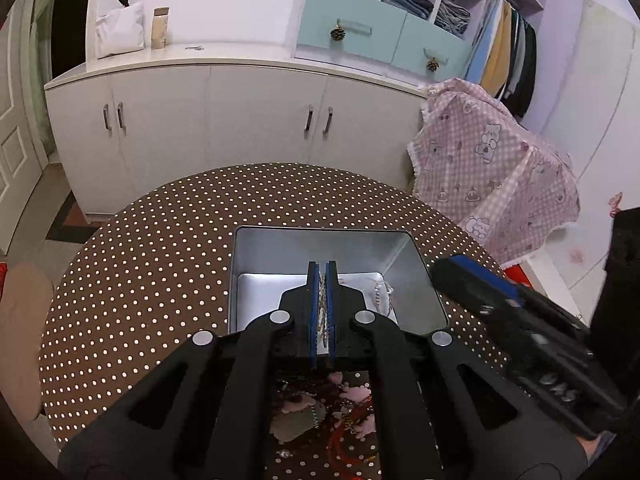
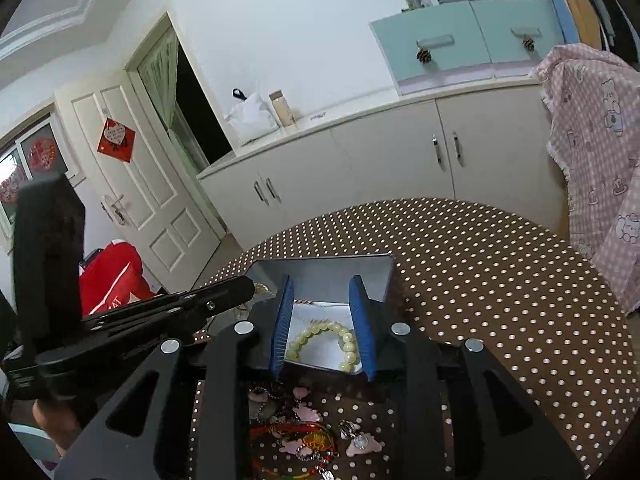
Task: Organize jewelry
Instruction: 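Grasp the red cord bracelet with the right gripper and pull it free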
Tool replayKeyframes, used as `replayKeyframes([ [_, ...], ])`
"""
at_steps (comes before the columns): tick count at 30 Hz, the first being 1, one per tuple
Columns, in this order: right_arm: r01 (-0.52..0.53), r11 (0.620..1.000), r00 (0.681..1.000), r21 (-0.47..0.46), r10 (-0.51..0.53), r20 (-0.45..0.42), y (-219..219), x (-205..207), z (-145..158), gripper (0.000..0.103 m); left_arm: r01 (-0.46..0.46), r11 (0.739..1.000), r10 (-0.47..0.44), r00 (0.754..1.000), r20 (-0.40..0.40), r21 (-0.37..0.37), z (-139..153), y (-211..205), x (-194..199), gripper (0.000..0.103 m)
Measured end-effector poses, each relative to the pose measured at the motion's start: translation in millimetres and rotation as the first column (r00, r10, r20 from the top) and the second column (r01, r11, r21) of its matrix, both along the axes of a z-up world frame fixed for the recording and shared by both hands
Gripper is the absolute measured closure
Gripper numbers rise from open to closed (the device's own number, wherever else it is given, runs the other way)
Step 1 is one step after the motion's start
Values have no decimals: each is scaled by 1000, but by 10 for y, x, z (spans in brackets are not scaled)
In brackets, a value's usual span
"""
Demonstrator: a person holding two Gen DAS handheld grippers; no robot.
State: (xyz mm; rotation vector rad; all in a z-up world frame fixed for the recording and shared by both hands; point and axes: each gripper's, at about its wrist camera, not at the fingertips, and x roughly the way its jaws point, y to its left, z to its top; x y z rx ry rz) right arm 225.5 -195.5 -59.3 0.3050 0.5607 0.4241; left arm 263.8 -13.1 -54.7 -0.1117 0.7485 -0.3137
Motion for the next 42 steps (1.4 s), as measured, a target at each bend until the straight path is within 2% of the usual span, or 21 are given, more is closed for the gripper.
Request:
replayKeyframes([
  [1, 3, 1000, 1000, 2, -3, 7, -22, -36, 21, 75, -1, 1000, 1, 1000, -3, 2, -6, -2, 3, 98],
  [2, 6, 1000, 1000, 2, -6, 12, -44, -66, 35, 75, -3, 1000, 3, 1000, -8, 7, -13, -6, 0, 78],
  [3, 8, 1000, 1000, 2, -8, 15, -64, -74, 47, 74, -9, 1000, 9, 1000, -4, 7, -14, 2, -4, 36],
  [4, 8, 1000, 1000, 4, -8, 18, -77, -98, 59, 73, -29, 1000, 29, 999, 16, -2, -2, 25, -34, 22],
  [5, 9, 1000, 1000, 1, -9, 21, -87, -120, 68, 73, -49, 999, 50, 998, 45, -19, 24, 52, -80, 20],
  [8, 16, 1000, 1000, 7, -16, 23, -128, -171, 79, 72, -60, 998, 61, 996, 70, -17, 104, 63, -186, 20],
  [12, 23, 1000, 999, 20, -24, 29, -187, -278, 100, 71, -79, 997, 76, 991, 111, 23, 188, 66, -323, 20],
  [17, 25, 1000, 999, -13, -25, 24, -191, -427, 66, 71, -95, 995, 90, 989, 116, 40, 191, 138, -511, 20],
  [24, -20, 995, 999, -94, 16, -44, -62, -524, -156, 71, -130, 988, 122, 988, 93, 82, -9, 236, -751, 20],
  [32, -109, 969, 988, -220, 81, -130, 302, -513, -493, 71, -132, 986, 130, 991, 27, 104, -346, 264, -914, 20],
  [40, -138, 937, 981, -322, 84, -177, 512, -348, -608, 71, -117, 989, 117, 993, 10, 94, -429, 287, -1004, 20],
  [42, -144, 932, 977, -333, 80, -198, 521, -324, -648, 76, -109, 990, 109, 994, 6, 94, -449, 273, -1009, 20],
])
